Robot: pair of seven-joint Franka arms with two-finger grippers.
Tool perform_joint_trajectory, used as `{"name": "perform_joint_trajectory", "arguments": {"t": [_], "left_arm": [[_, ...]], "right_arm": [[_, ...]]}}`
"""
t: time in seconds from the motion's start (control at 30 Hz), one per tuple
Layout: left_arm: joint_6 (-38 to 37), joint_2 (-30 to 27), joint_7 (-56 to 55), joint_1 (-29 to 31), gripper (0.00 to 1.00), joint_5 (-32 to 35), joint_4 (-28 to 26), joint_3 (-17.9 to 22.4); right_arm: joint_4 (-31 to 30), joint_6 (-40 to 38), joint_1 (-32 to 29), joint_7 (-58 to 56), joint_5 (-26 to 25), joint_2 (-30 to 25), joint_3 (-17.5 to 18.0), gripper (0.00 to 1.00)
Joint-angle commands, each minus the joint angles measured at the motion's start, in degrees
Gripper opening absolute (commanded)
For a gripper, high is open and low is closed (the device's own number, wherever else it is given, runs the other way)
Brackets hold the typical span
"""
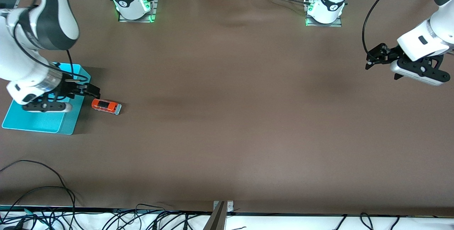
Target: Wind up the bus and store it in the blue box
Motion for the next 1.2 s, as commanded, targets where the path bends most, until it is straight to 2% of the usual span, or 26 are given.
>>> {"name": "perform_joint_trajectory", "arguments": {"t": [0.0,0.2,0.33,0.5,0.77,1.17], "left_arm": [[2.03,-5.88,-7.99,-2.48,1.00,-0.83,-6.34,1.58],[1.94,-5.70,-11.62,-2.66,1.00,0.39,-5.90,0.96],[1.59,-5.35,-11.79,-2.57,1.00,3.91,-5.12,-1.41],[1.15,-4.56,-12.06,-2.57,1.00,4.44,-3.88,-1.94],[-0.96,-3.07,-12.14,-2.57,1.00,4.35,-1.43,-1.94],[-4.21,-0.87,-12.23,-2.48,1.00,4.44,1.65,-1.94]], "right_arm": [[-5.69,6.60,0.05,0.44,0.81,-1.16,0.08,1.00],[-9.74,13.64,0.14,0.61,0.73,0.16,0.08,1.00],[-10.36,15.67,0.14,0.70,0.73,1.21,0.08,1.00],[-10.89,16.02,-0.12,2.62,0.73,2.18,-0.10,1.00],[-13.52,21.82,-0.39,22.56,0.64,4.20,-0.36,1.00],[-17.21,22.44,-0.48,50.07,0.64,4.73,-1.77,1.00]]}}
